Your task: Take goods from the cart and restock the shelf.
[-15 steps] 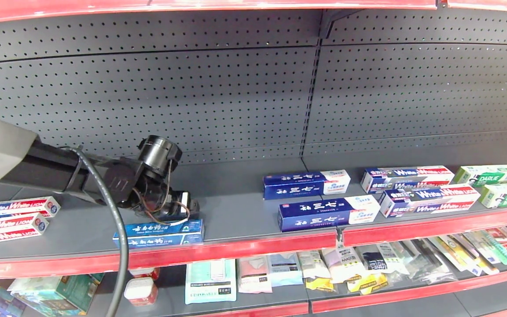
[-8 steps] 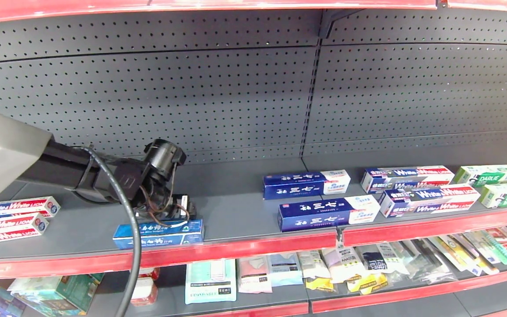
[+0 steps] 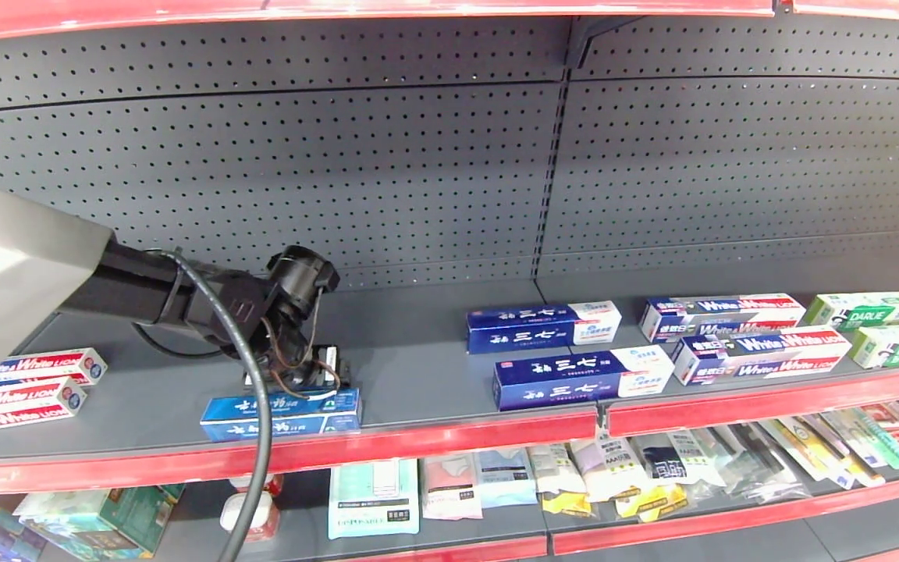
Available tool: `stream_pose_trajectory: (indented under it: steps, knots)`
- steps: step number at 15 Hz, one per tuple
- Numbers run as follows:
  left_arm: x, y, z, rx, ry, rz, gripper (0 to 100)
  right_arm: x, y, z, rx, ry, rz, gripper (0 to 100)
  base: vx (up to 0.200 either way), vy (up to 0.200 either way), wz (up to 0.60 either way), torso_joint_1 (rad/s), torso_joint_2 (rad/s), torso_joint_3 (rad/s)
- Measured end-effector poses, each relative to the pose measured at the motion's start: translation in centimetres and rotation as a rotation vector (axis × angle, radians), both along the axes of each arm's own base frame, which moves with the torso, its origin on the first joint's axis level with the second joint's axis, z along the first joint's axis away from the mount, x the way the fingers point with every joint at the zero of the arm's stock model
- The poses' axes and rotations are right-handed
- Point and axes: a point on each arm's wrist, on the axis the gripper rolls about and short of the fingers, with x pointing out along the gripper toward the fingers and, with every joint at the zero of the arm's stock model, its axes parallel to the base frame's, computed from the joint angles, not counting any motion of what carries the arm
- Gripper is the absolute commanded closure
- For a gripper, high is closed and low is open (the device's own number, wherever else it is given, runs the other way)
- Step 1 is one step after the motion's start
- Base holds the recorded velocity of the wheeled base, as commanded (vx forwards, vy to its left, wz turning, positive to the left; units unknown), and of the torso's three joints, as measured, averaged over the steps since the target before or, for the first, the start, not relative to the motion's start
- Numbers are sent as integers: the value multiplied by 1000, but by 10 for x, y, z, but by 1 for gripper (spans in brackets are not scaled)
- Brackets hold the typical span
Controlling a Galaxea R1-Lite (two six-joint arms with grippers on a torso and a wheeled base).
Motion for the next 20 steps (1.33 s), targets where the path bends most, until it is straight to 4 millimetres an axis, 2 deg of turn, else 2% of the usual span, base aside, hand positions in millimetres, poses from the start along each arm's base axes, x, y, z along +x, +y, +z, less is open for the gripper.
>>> stream_pose_trajectory:
  steps: [20]
  knots:
    - [-14,5,-9,20,74,1,0,-3,0,-5,0,-5,0,100,0,0,0,0,0,0]
